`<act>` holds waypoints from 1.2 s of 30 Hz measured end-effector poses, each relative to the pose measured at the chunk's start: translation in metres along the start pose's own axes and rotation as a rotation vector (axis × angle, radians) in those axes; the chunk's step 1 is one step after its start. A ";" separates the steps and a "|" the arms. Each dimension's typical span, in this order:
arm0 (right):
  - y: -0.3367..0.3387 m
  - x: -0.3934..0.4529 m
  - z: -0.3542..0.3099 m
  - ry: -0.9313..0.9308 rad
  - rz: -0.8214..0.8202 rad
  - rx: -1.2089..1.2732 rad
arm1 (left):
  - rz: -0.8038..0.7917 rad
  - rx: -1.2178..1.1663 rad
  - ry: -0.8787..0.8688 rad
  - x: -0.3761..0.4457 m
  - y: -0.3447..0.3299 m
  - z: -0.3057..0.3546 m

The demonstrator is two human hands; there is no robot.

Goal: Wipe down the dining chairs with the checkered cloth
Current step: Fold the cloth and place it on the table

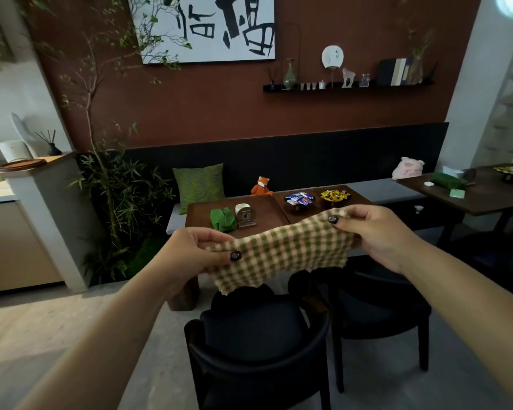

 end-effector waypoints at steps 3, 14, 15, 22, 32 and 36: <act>-0.001 0.004 0.015 -0.055 0.125 -0.088 | -0.011 0.091 0.037 0.000 0.002 -0.005; -0.031 -0.018 0.028 0.245 0.614 -0.492 | 0.127 -0.308 0.370 -0.016 -0.035 -0.040; -0.040 -0.026 0.025 0.306 0.612 -0.484 | 0.136 -0.350 0.378 -0.018 -0.040 -0.040; -0.114 -0.069 0.024 0.487 0.250 -0.472 | 0.089 -0.570 0.203 -0.026 -0.077 -0.025; -0.105 -0.075 0.009 0.587 0.269 -0.414 | 0.147 -0.376 0.022 -0.037 -0.047 -0.030; -0.113 -0.054 0.008 0.301 -0.052 -0.524 | 0.099 -0.360 -0.043 -0.040 -0.028 -0.028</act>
Point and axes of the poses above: each hand's wrist, its own x-axis towards the middle knuckle, its own y-axis out of the back of the hand, z = x × y, the point moved 4 cm from there along x, towards the middle knuckle, and after that the axes turned 11 degrees about -y, right-handed, at the moved point
